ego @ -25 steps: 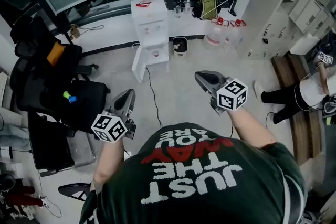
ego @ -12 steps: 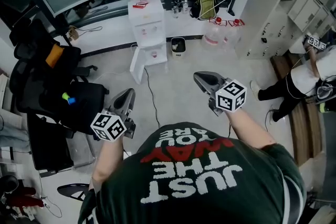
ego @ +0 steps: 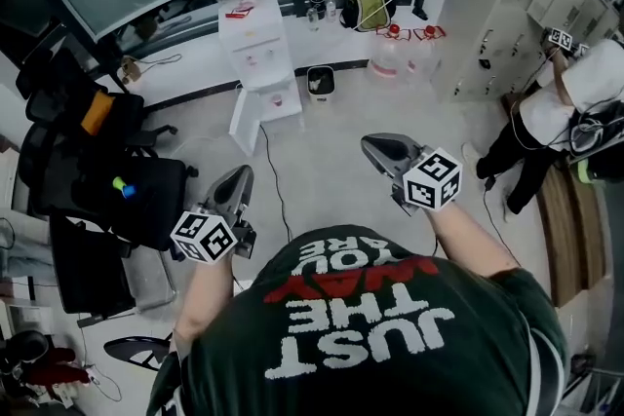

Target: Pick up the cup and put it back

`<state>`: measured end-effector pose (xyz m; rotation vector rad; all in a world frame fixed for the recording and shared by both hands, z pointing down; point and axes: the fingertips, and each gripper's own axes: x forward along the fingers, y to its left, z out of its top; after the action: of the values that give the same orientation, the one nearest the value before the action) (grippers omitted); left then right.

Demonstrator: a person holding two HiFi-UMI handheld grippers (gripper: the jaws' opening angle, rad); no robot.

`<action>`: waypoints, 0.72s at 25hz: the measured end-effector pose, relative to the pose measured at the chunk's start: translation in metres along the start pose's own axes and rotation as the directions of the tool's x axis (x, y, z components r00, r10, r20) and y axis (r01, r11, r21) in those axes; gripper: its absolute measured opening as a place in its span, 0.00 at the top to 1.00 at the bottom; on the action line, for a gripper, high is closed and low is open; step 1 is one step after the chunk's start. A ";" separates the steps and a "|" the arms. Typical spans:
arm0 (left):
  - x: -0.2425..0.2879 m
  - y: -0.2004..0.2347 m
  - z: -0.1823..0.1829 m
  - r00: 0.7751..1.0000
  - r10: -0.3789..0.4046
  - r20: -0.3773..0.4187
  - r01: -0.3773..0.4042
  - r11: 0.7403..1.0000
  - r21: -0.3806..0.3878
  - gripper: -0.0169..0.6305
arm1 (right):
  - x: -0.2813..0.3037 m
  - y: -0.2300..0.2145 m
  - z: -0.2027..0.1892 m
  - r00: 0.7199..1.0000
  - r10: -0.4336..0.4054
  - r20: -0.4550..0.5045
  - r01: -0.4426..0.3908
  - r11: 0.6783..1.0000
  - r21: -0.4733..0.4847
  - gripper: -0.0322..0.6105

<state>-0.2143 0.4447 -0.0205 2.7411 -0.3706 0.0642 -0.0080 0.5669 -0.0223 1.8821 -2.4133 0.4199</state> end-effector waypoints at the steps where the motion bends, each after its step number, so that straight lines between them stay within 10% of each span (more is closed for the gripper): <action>1: 0.004 -0.004 -0.003 1.000 -0.002 -0.005 0.002 1.000 -0.003 0.98 | -0.004 -0.004 -0.002 1.000 0.003 -0.002 -0.003 1.000 0.002 0.90; 11: 0.046 0.018 -0.015 0.999 -0.013 -0.038 0.012 0.999 -0.030 0.98 | 0.015 -0.041 -0.013 1.000 0.008 -0.023 -0.008 1.000 0.011 0.90; 18: 0.100 0.135 -0.008 0.994 -0.107 -0.030 0.105 0.993 -0.058 0.98 | 0.120 -0.076 -0.006 0.997 -0.043 -0.062 0.042 0.999 -0.025 0.90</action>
<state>-0.1540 0.3024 0.0447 2.6956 -0.2143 0.0704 0.0336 0.4385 0.0224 1.8777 -2.3240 0.4382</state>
